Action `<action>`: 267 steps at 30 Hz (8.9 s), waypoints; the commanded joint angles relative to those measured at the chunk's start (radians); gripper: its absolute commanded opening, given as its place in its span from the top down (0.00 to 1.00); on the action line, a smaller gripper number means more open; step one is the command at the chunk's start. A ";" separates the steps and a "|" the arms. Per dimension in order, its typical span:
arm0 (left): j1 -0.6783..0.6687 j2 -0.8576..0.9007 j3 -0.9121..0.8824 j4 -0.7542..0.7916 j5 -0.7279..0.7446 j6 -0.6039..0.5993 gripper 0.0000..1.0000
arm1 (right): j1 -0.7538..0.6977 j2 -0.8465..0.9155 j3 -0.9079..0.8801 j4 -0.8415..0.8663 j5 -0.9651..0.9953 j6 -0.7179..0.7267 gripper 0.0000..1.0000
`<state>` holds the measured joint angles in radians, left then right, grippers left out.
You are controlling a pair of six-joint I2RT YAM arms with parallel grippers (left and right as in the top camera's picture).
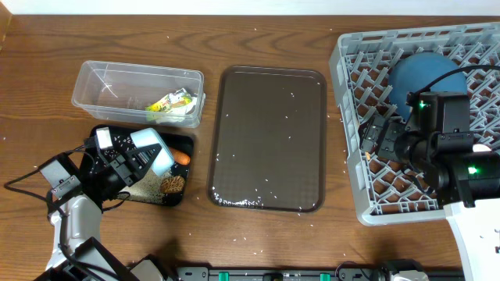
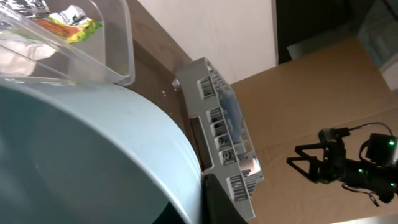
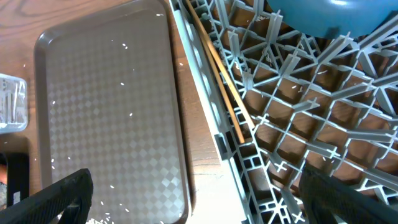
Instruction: Sort waste into correct bins and load items into the dishwasher rack
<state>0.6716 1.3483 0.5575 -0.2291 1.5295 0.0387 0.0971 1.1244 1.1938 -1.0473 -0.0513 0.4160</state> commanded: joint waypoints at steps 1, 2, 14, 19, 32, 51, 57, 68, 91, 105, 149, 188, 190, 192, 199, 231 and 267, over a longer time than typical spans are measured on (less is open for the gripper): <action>-0.018 -0.010 -0.002 -0.001 0.043 -0.015 0.94 | -0.011 -0.003 0.003 -0.001 0.001 -0.013 0.01; -0.028 -0.019 -0.002 0.001 0.043 -0.014 0.94 | -0.011 -0.003 0.003 -0.001 -0.002 -0.013 0.01; -0.288 -0.248 0.004 0.033 -0.210 -0.046 0.94 | -0.011 -0.003 0.003 0.016 -0.002 -0.013 0.01; -0.520 -0.338 0.004 0.033 -0.389 -0.076 0.94 | -0.011 -0.003 0.003 0.047 -0.041 -0.013 0.01; -1.081 -0.356 0.091 -0.131 -1.025 -0.008 0.94 | 0.018 0.002 0.003 0.085 -0.169 -0.045 0.01; -1.342 -0.357 0.408 -0.445 -1.126 0.396 0.94 | 0.185 0.122 0.003 0.187 -0.297 -0.163 0.06; -1.346 -0.358 0.408 -0.409 -0.940 0.511 0.94 | 0.185 0.138 0.003 0.185 -0.263 -0.164 0.04; -1.342 -0.118 0.394 -0.406 -1.149 0.479 0.94 | 0.185 0.138 0.003 0.161 -0.085 -0.012 0.03; -1.353 0.293 0.396 1.126 -0.814 -0.730 0.94 | -0.334 0.028 0.003 -0.017 0.032 0.085 0.01; -1.458 0.682 0.526 1.555 -0.806 -1.047 0.94 | -0.346 0.028 0.000 -0.053 0.032 0.085 0.01; -1.327 0.825 0.599 1.415 -0.756 -1.151 0.02 | -0.346 0.028 -0.001 -0.071 0.018 0.077 0.01; -0.810 -0.286 0.599 -0.408 -1.320 -0.362 0.02 | -0.121 -0.055 -0.001 0.097 -0.522 -0.371 0.01; -0.786 -0.409 0.599 -0.522 -1.445 -0.336 0.02 | -0.073 -0.092 -0.001 0.115 -0.470 -0.373 0.01; -0.771 -0.521 0.599 -0.625 -1.553 -0.326 0.02 | -0.038 -0.126 -0.001 0.136 -0.425 -0.373 0.01; -0.768 -0.754 0.599 -0.783 -1.759 -0.327 0.02 | 0.000 -0.203 -0.001 0.187 -0.424 -0.323 0.01; -0.768 -0.814 0.599 -0.788 -1.759 -0.327 0.02 | 0.002 -0.464 -0.261 0.220 -0.364 -0.930 0.01; -0.768 -0.814 0.599 -0.788 -1.759 -0.327 0.02 | 0.000 -1.119 -1.189 1.007 -0.375 -0.753 0.01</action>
<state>-0.1005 0.5362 1.1538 -1.0164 -0.2169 -0.3058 0.0895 0.0128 0.0109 -0.0402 -0.4191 -0.3504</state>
